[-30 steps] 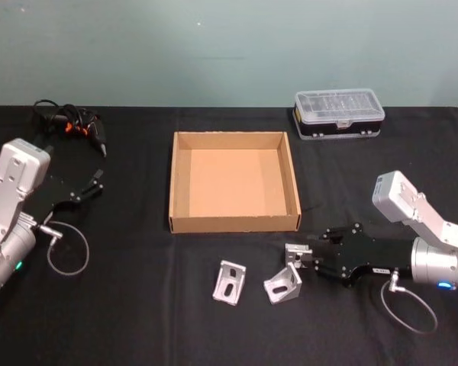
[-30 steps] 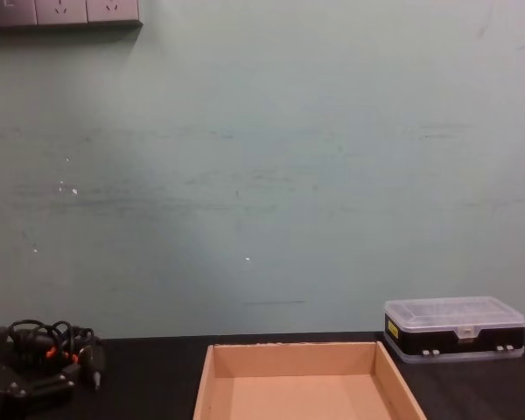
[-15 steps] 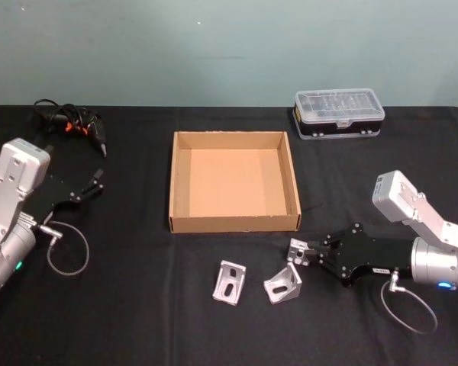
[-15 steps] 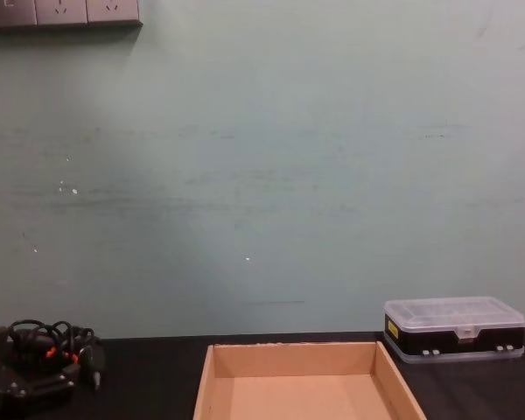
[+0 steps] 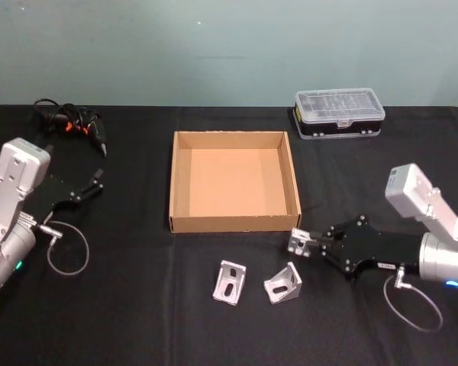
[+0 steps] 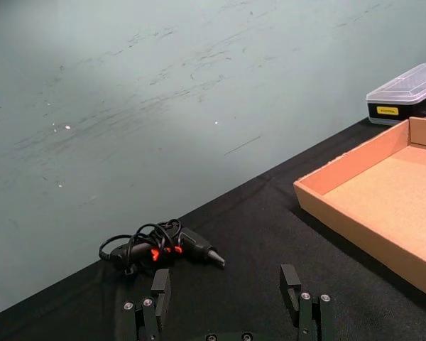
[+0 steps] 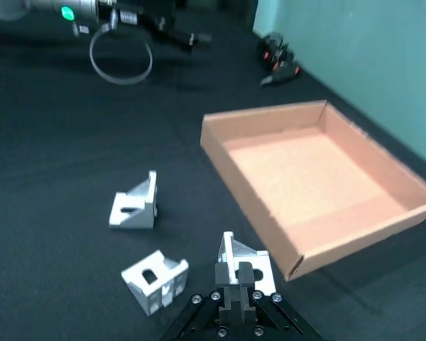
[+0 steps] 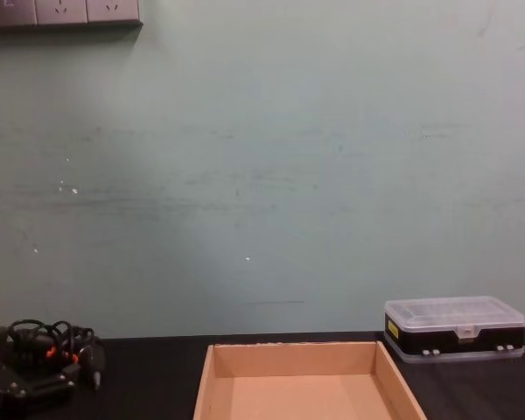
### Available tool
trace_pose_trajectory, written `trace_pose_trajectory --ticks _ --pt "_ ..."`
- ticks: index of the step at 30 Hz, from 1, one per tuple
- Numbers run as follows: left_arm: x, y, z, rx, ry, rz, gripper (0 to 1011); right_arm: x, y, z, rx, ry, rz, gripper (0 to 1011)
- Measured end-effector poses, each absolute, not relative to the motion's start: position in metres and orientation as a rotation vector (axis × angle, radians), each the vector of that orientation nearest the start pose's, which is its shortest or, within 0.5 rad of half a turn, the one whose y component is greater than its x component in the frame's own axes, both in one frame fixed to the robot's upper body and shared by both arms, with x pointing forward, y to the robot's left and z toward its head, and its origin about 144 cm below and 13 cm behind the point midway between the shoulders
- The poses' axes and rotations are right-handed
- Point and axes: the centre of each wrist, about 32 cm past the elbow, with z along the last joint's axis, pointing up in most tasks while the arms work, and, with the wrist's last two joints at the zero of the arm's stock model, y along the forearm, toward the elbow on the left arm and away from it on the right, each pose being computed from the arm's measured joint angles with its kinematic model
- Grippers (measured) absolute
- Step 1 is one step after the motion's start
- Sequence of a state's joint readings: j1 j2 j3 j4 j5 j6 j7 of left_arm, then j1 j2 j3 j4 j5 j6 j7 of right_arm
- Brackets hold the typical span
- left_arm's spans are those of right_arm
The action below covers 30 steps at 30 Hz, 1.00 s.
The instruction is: Use one hand to pick up the angle iron from the table and place it into the box.
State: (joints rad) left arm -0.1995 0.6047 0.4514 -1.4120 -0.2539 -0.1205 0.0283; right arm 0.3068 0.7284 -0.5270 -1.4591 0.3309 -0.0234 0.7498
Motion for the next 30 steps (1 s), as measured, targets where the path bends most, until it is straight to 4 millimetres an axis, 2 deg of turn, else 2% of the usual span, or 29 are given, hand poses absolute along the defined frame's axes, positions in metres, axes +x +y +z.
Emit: trace_pose_trajectory --ticks 7,13,18,20,30 --pt "0.489 0.31 1.14 0.304 -0.285 1.248 1011 0.498 -0.326 1.21 -0.399 -0.19 -0.499 83" --pt "0.489 0.31 1.14 0.304 -0.285 1.248 1011 0.501 -0.319 1.228 -0.376 -0.221 -0.522 83" --pt "0.489 0.31 1.14 0.304 -0.285 1.248 1011 0.518 -0.302 1.24 -0.381 -0.233 -0.54 82" --pt "0.489 0.31 1.14 0.304 -0.285 1.248 1011 0.52 -0.3 1.24 -0.38 -0.23 -0.542 83" --pt "0.489 0.31 1.14 0.305 -0.285 1.248 1011 0.564 -0.273 1.237 -0.398 -0.175 -0.61 83"
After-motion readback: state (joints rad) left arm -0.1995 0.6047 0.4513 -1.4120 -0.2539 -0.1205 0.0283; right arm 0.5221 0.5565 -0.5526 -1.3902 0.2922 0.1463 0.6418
